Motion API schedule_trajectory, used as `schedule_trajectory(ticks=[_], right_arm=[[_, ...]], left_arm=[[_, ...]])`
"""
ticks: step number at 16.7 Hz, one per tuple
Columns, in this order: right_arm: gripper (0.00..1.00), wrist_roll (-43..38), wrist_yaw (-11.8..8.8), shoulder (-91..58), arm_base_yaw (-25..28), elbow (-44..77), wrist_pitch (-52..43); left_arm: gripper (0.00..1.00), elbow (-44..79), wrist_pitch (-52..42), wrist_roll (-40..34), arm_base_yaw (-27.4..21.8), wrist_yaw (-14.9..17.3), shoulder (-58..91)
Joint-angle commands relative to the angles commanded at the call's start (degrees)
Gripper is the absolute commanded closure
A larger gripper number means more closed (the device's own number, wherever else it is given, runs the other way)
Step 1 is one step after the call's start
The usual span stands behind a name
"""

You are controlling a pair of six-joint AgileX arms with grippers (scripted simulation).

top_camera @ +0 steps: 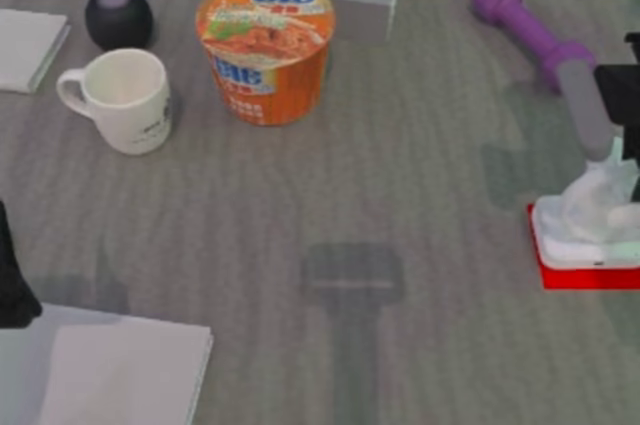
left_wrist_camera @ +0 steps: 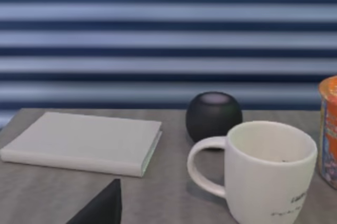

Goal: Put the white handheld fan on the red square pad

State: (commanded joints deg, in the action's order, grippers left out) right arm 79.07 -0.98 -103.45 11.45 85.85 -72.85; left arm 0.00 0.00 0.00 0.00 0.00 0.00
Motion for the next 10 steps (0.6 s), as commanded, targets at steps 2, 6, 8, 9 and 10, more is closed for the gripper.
schedule_trajectory(ticks=[2, 6, 8, 9, 10], right_arm=[[1.00, 0.0, 0.0, 0.0, 0.0, 0.0, 0.0], [0.77, 0.0, 0.0, 0.0, 0.0, 0.0, 0.0], [0.62, 0.0, 0.0, 0.0, 0.0, 0.0, 0.0], [0.55, 0.0, 0.0, 0.0, 0.0, 0.0, 0.0], [0.47, 0.0, 0.0, 0.0, 0.0, 0.0, 0.0]], left_arm=[[0.00, 0.0, 0.0, 0.0, 0.0, 0.0, 0.0], [0.00, 0.0, 0.0, 0.0, 0.0, 0.0, 0.0], [0.00, 0.0, 0.0, 0.0, 0.0, 0.0, 0.0], [0.00, 0.0, 0.0, 0.0, 0.0, 0.0, 0.0], [0.00, 0.0, 0.0, 0.0, 0.0, 0.0, 0.0]])
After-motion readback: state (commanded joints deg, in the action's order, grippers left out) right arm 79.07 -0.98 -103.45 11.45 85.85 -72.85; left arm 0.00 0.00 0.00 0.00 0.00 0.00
